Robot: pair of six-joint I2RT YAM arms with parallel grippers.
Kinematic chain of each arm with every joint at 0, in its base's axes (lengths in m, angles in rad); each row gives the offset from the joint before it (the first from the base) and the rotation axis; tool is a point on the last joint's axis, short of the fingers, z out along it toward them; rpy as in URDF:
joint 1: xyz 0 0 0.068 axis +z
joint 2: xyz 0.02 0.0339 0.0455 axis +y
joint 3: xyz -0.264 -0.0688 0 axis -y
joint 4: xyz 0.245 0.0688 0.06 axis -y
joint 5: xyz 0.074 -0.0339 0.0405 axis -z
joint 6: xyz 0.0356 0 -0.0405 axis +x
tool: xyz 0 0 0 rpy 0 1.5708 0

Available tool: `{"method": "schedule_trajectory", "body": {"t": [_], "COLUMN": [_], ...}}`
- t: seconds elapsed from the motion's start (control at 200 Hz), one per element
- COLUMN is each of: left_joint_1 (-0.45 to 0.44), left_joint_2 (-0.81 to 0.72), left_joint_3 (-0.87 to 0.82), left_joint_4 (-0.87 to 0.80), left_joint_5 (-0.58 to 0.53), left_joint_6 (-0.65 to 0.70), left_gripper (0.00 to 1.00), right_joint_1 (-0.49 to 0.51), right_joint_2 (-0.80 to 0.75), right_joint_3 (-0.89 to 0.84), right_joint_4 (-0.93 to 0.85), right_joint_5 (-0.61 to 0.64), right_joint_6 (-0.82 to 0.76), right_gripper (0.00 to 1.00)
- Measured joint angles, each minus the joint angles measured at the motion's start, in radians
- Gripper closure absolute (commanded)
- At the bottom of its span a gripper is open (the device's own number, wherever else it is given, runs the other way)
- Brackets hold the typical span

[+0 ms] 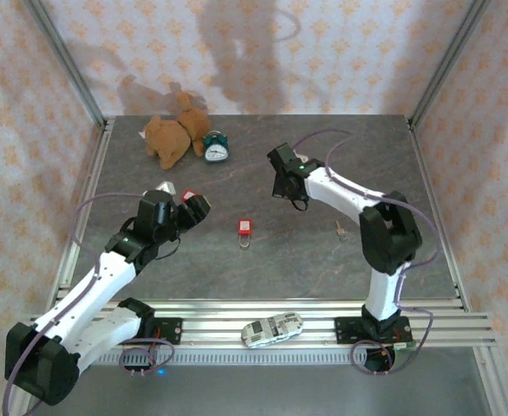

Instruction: Unlock with the key

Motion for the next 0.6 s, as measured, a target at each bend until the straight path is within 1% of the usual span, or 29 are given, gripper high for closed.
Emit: {"method": "schedule_trajectory", "body": {"t": [0.11, 0.18, 0.25, 0.35, 0.43, 0.506, 0.601], "left_joint_1": [-0.036, -0.105, -0.2, -0.36, -0.469, -0.532, -0.575], "left_joint_2": [0.028, 0.036, 0.047, 0.086, 0.143, 0.203, 0.274], "left_joint_3": [-0.01, -0.041, -0.089, -0.18, -0.217, -0.215, -0.21], "left_joint_4": [0.085, 0.18, 0.298, 0.494, 0.612, 0.687, 0.78], "left_joint_5": [-0.041, -0.092, -0.16, -0.274, -0.327, -0.349, -0.346], "left_joint_6": [0.014, 0.043, 0.099, 0.253, 0.407, 0.542, 0.699], "left_gripper": [0.26, 0.26, 0.25, 0.24, 0.23, 0.24, 0.23], "right_joint_1": [0.0, 0.0, 0.0, 0.0, 0.0, 0.0, 0.0], "right_joint_2": [-0.095, -0.148, -0.188, -0.236, -0.278, -0.314, -0.362], "right_joint_3": [-0.03, -0.051, -0.069, -0.099, -0.132, -0.154, -0.182], "right_joint_4": [0.003, 0.004, 0.003, 0.007, 0.006, 0.006, 0.005], "right_joint_5": [-0.021, -0.045, -0.069, -0.103, -0.128, -0.146, -0.165], "right_joint_6": [-0.004, -0.004, -0.003, -0.003, -0.003, -0.003, -0.003], "right_gripper": [0.96, 0.95, 0.95, 0.95, 0.95, 0.95, 0.95]}}
